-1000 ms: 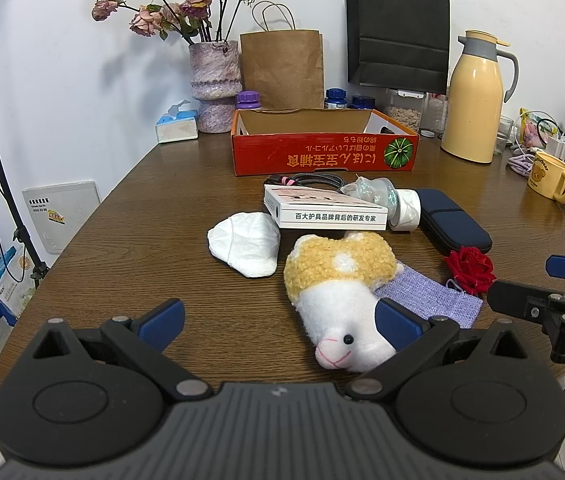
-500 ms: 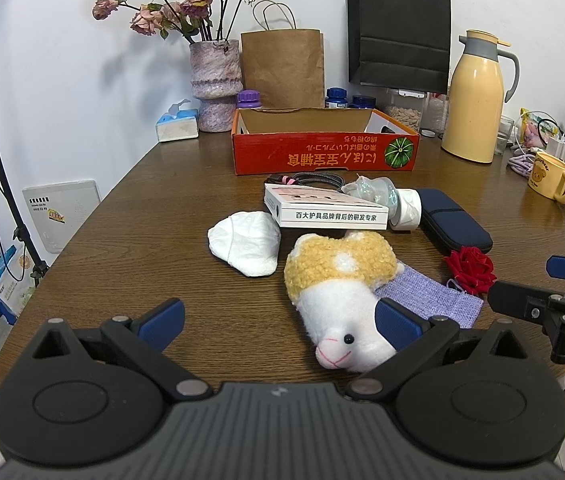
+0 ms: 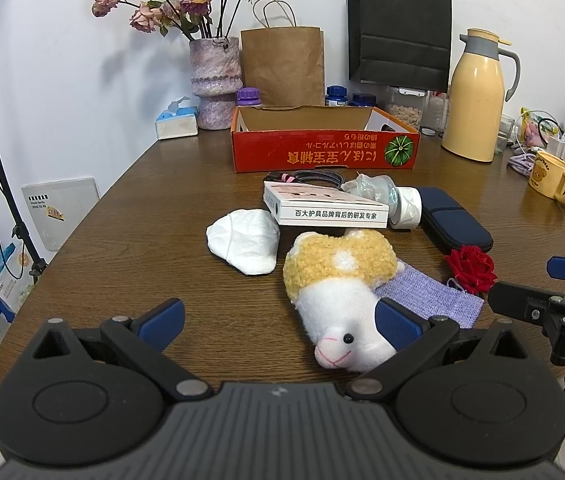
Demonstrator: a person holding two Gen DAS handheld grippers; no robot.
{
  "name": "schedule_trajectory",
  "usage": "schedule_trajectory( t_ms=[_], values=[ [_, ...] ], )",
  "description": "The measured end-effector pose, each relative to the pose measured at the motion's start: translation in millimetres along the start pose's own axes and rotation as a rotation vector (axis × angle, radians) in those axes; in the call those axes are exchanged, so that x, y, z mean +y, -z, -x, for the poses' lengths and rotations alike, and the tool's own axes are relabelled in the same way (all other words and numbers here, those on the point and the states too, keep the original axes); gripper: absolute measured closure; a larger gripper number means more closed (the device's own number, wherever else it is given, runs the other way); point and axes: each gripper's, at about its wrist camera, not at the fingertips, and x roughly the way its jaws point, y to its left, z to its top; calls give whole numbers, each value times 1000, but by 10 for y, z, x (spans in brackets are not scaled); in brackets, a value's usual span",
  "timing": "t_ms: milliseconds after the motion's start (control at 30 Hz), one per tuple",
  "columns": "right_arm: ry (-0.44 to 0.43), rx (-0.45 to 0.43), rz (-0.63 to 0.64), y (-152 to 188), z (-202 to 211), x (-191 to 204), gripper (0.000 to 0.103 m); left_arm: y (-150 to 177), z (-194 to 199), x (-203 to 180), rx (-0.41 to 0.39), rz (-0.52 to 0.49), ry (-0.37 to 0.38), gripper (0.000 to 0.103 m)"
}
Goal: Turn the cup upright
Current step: 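Move the left gripper to the plush toy and close on it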
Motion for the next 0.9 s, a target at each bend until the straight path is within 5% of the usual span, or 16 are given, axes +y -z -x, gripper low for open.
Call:
schedule_trajectory(
  t_ms=[900],
  values=[
    [43,34,-14,51,-218,-274,0,-137,-588,-228,105,30,14,0]
  ],
)
